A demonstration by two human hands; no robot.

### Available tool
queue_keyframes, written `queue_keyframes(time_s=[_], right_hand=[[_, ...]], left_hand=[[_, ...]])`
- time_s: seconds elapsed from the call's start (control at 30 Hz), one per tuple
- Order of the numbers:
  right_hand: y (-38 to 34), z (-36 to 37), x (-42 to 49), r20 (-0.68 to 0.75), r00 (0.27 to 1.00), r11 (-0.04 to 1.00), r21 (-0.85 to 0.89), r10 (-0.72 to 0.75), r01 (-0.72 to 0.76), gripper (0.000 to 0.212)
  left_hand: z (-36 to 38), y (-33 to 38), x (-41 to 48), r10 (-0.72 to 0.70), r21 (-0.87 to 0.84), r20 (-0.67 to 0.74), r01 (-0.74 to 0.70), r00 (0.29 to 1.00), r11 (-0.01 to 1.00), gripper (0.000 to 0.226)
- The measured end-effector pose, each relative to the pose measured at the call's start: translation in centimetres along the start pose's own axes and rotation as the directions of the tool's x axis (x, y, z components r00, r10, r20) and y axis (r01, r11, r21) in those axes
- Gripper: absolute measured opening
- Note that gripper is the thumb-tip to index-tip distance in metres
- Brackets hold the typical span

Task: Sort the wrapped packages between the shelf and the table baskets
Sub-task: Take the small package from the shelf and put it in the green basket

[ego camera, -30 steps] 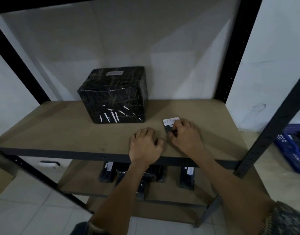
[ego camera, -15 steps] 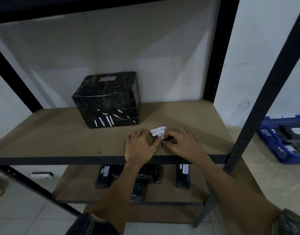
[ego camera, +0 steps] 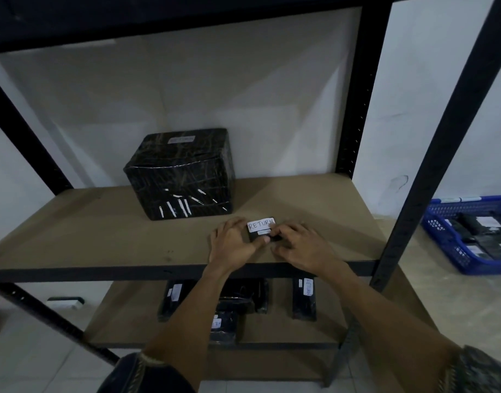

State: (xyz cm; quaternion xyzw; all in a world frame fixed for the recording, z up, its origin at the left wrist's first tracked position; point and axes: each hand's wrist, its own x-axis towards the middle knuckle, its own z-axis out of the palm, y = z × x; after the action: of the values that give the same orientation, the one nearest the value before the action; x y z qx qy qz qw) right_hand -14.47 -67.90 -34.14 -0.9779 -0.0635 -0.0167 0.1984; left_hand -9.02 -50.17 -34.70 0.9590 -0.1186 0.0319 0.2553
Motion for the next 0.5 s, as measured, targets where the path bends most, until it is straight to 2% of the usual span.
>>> queue_keyframes(time_s=[0.07, 0.17, 0.3, 0.4, 0.5], right_hand=[[-0.4, 0.7, -0.3, -0.044, 0.998, 0.993, -0.111, -0.036, 0.030, 0.060], [-1.0, 1.4, -1.0, -0.141, 0.990, 0.971, -0.240, -0.031, -0.004, 0.047], [-1.5, 1.7, -2.0, -0.203, 0.976, 0.960, -0.247, 0.084, -0.134, 0.049], [-1.5, 1.7, -2.4, -0.201, 0.976, 0.946, -0.290, 0.084, -0.142, 0.051], [-1.3, 1.3, -2.4, -0.206, 0.978, 0.942, -0.319, 0.045, -0.110, 0.050]], left_hand=[[-0.1, 0.0, -0.1, -0.001, 0.002, 0.022, 0.001, 1.000, 1.000, 0.074], [-0.3, 0.3, -0.1, -0.037, -0.116, -0.004, 0.037, 0.999, 0.993, 0.067], [-0.2, 0.3, -0.2, -0.029, -0.256, -0.067, 0.011, 0.997, 0.967, 0.066], [-0.1, 0.1, -0.5, -0.017, -0.363, -0.125, -0.030, 0.992, 0.931, 0.069], [-0.4, 0.2, -0.7, -0.014, -0.419, -0.176, -0.062, 0.984, 0.906, 0.060]])
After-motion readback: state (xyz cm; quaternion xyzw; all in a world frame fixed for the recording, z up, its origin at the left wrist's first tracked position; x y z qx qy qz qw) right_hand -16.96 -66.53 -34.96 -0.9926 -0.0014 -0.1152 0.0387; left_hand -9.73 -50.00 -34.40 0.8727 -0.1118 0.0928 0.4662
